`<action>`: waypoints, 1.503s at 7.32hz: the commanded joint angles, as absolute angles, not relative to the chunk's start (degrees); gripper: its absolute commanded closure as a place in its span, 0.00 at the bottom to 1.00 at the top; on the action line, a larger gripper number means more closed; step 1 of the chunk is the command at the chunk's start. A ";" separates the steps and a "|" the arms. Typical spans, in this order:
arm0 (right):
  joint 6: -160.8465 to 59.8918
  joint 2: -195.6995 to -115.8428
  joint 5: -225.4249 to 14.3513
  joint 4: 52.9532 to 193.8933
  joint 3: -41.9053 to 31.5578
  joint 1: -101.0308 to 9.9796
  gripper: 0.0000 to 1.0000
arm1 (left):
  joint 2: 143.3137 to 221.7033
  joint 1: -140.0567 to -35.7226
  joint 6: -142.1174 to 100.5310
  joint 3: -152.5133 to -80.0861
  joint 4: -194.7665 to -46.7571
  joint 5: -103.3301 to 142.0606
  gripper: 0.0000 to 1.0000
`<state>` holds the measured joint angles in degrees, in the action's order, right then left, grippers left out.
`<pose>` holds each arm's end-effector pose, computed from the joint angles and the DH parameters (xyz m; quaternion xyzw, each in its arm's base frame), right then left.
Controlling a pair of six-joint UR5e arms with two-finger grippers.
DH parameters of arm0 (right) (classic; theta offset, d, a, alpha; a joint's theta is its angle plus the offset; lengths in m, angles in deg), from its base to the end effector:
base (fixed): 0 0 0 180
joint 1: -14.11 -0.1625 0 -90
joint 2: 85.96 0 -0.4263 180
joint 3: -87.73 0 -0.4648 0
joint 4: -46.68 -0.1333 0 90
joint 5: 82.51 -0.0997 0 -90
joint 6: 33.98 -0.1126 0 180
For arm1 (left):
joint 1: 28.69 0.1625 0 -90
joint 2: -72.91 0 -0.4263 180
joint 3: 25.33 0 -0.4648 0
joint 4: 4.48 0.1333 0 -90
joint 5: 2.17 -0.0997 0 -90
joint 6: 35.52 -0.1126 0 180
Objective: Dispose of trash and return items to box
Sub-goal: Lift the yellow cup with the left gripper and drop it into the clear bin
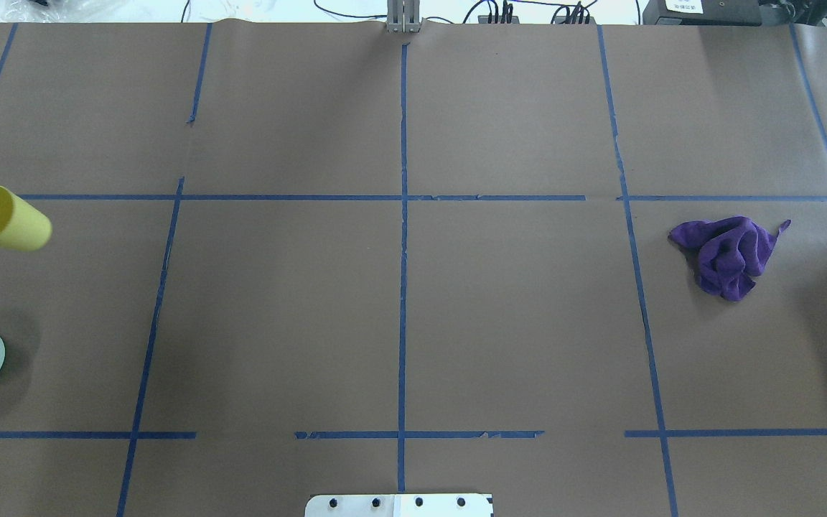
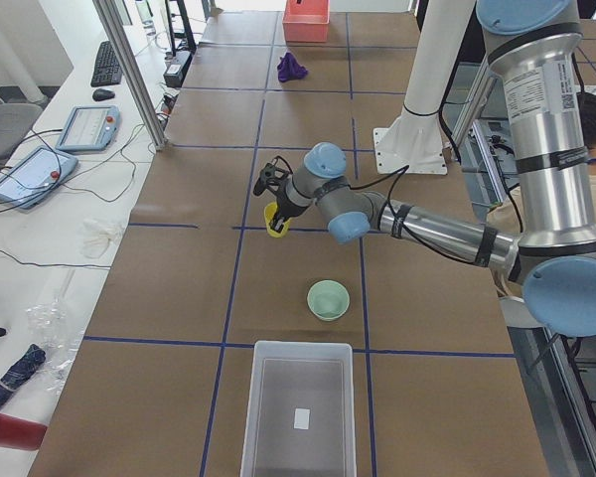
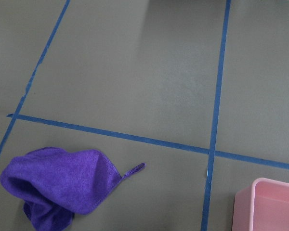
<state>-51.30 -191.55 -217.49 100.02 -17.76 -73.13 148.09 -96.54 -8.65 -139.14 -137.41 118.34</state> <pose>0.0306 -0.4798 0.5785 0.2220 -0.4082 -0.0078 0.8855 0.1134 -0.4806 0.4833 0.2861 0.3904 0.0794 0.8714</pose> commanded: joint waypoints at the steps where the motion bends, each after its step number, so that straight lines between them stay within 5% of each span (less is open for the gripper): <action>1: -51.29 -191.43 -217.43 97.84 -17.13 -73.08 0.00 | 146.48 -115.18 -39.27 -127.00 -137.46 128.13 1.00; 3: -51.38 -191.26 -217.25 97.74 -16.51 -72.82 0.00 | 147.01 -123.08 -54.11 -117.48 -137.90 128.44 1.00; 5: -51.38 -191.17 -217.25 97.65 -16.50 -72.82 0.00 | 147.01 -123.09 -51.28 -115.43 -138.34 128.35 1.00; 11: -51.38 -190.99 -217.07 97.57 -15.71 -72.82 0.00 | 145.95 -113.60 -46.42 -108.66 -146.95 133.01 1.00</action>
<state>-51.31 -191.02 -217.05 97.57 -15.76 -72.82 146.11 -115.32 -46.19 -109.45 -146.80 132.15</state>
